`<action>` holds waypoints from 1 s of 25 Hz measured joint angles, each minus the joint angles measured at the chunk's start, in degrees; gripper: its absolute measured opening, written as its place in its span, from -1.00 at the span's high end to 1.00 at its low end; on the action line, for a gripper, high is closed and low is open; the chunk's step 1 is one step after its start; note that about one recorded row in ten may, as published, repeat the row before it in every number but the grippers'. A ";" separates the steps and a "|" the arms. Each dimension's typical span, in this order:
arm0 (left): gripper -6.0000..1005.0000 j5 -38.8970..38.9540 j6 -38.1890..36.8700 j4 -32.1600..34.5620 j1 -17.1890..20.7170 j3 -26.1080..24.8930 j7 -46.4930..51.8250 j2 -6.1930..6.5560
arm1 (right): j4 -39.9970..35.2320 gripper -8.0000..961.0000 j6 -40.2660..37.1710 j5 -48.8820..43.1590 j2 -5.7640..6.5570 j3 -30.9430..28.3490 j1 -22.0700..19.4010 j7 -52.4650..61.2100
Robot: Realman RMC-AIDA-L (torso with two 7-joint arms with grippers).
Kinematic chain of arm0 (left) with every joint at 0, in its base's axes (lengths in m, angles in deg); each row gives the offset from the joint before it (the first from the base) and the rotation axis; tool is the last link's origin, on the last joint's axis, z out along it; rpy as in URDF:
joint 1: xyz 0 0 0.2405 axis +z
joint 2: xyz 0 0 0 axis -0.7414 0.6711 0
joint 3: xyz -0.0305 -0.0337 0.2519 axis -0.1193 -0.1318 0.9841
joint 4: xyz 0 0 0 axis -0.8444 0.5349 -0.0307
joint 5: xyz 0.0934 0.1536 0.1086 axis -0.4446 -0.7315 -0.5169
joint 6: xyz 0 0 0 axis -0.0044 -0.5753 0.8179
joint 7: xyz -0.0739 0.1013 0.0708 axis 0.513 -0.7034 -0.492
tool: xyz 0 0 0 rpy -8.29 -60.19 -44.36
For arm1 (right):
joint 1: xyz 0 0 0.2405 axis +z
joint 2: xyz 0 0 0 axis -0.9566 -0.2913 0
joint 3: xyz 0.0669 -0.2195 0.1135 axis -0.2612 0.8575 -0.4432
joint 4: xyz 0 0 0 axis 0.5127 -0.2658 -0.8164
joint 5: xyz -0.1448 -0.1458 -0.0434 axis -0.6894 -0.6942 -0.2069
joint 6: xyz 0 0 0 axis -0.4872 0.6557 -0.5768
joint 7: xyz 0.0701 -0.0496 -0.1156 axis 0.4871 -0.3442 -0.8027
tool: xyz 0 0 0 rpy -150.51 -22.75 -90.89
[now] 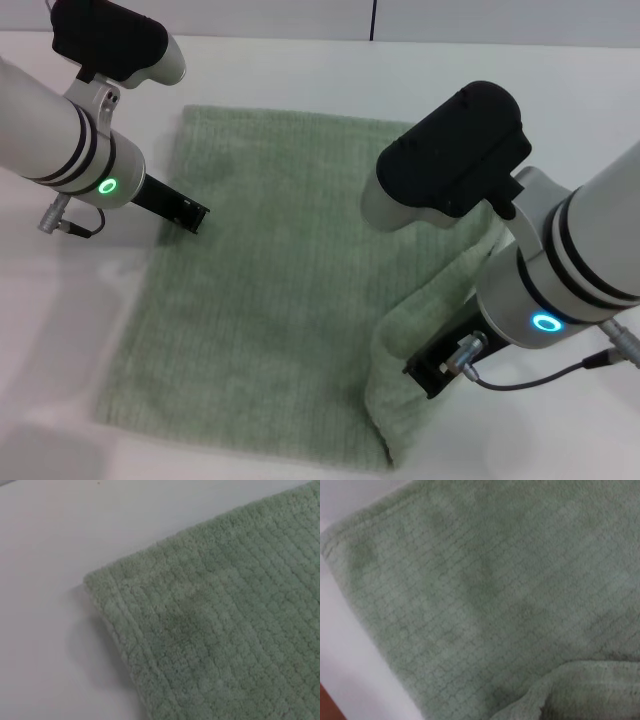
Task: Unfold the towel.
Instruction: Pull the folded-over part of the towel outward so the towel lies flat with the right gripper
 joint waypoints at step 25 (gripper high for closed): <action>0.87 0.00 -0.85 1.03 -0.42 -0.03 0.44 0.00 | 2.97 0.95 3.92 -2.04 0.21 2.09 -4.54 3.68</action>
